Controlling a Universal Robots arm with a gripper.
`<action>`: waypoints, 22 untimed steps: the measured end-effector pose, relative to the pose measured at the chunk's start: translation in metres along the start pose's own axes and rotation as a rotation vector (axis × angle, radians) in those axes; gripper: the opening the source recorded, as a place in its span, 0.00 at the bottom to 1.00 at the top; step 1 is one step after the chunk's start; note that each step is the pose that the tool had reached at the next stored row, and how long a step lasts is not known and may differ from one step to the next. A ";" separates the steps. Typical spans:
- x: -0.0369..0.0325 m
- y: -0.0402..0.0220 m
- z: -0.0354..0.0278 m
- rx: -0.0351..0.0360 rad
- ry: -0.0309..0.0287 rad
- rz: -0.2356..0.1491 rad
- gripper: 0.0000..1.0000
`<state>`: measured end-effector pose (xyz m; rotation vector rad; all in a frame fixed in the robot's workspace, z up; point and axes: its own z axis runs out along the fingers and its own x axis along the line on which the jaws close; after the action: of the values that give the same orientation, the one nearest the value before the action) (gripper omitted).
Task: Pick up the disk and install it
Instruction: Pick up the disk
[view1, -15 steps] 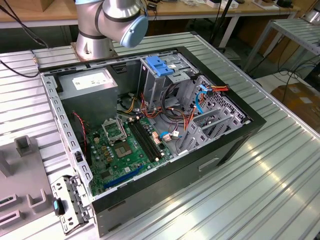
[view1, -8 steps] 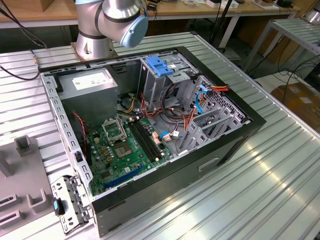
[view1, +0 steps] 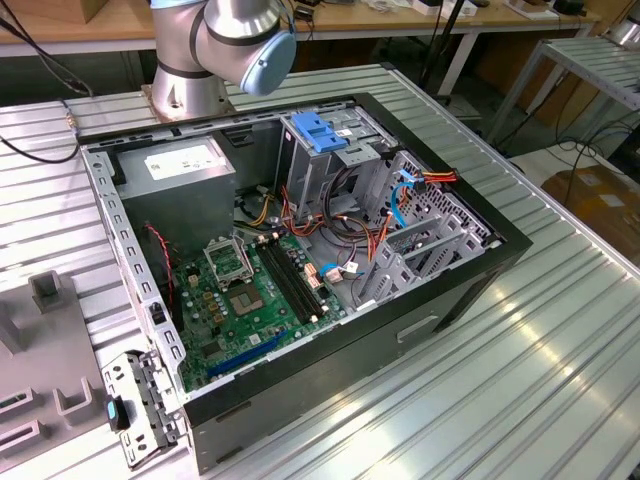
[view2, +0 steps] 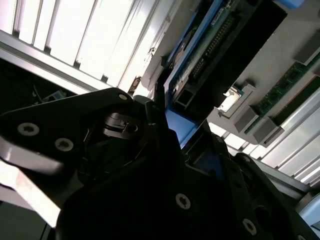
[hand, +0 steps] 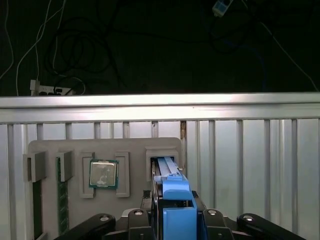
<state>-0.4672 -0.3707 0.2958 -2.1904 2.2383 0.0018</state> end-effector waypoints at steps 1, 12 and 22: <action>0.0000 0.0000 0.0000 0.0000 0.0000 0.000 0.39; 0.0000 0.0000 0.0001 0.0001 -0.0001 0.000 0.37; -0.0001 -0.0001 -0.0087 0.0002 -0.0001 0.000 0.37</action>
<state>-0.4671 -0.3707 0.3045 -2.1898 2.2386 0.0016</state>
